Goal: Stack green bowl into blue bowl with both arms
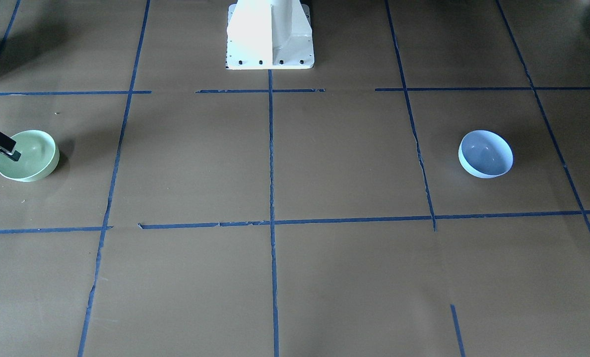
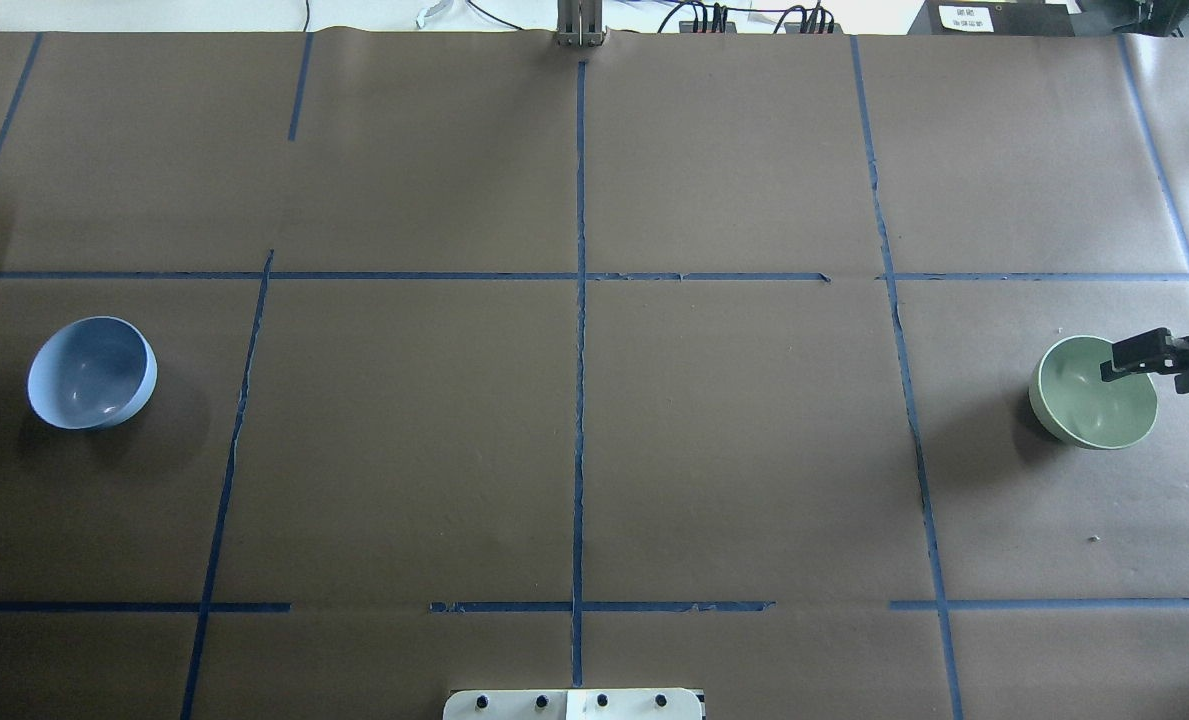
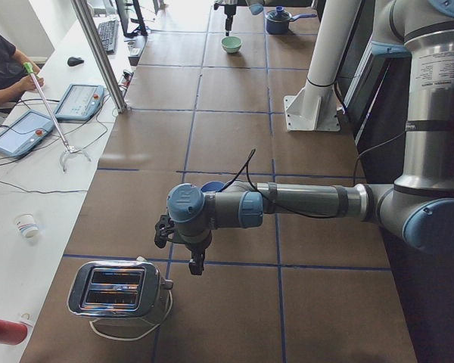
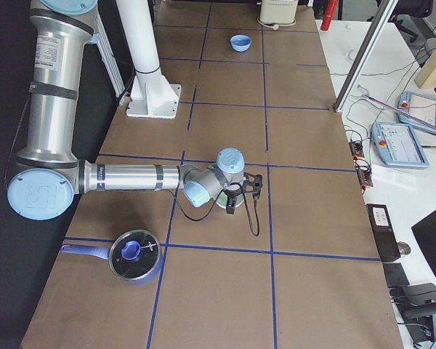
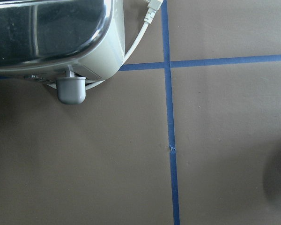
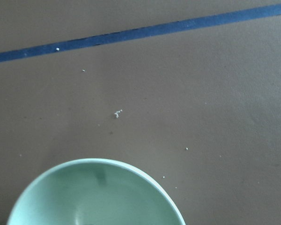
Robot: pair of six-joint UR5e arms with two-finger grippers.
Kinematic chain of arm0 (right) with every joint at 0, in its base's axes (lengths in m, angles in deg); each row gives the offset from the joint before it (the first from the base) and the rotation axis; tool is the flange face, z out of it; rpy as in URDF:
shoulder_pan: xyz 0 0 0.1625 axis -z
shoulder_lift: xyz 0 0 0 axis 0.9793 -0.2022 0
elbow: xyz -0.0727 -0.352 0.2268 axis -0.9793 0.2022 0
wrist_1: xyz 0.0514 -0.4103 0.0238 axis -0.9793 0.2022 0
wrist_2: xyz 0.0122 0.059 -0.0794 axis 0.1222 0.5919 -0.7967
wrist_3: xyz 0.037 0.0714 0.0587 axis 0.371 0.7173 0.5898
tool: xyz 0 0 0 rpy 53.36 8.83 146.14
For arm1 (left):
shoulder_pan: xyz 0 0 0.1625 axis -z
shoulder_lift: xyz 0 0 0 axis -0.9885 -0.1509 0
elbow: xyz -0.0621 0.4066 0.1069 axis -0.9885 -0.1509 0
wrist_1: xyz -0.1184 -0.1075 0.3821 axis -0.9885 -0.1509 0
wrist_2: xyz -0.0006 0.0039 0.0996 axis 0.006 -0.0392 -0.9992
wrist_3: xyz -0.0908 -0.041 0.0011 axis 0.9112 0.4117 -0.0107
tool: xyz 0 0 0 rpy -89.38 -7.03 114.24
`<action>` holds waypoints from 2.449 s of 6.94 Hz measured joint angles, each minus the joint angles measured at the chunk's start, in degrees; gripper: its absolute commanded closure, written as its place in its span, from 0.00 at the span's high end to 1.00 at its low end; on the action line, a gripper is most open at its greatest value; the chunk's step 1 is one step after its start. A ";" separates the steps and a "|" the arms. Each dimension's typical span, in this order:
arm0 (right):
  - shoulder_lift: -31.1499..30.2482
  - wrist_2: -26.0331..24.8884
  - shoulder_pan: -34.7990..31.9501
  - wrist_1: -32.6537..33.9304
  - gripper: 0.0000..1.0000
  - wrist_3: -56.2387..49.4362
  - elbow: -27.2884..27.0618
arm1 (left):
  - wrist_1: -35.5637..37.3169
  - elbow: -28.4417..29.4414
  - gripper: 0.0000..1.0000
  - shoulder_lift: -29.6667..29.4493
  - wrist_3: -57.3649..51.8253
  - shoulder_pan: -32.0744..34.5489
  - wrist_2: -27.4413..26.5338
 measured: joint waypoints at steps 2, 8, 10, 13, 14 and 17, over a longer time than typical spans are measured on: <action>0.06 -0.56 1.22 -0.05 0.25 0.11 1.50 | -0.02 -0.15 1.00 0.09 -0.03 0.03 0.06; -0.66 2.32 -2.65 -2.16 0.00 0.13 0.03 | -0.09 -0.21 1.00 0.20 0.16 0.03 0.12; -0.36 5.82 -5.48 -2.36 0.00 0.14 -0.36 | -0.11 -0.42 1.00 -0.02 0.43 0.02 0.15; 0.47 7.95 -6.44 -1.97 0.00 0.21 -2.61 | -11.03 0.67 1.00 -0.46 11.88 -4.52 2.30; 0.68 8.49 -6.71 -2.00 0.00 0.22 -3.16 | -19.19 2.85 1.00 -0.25 18.86 -7.69 3.20; 2.67 11.76 -9.64 -1.77 0.00 0.39 -4.08 | -43.10 8.11 1.00 0.02 44.47 -18.32 4.76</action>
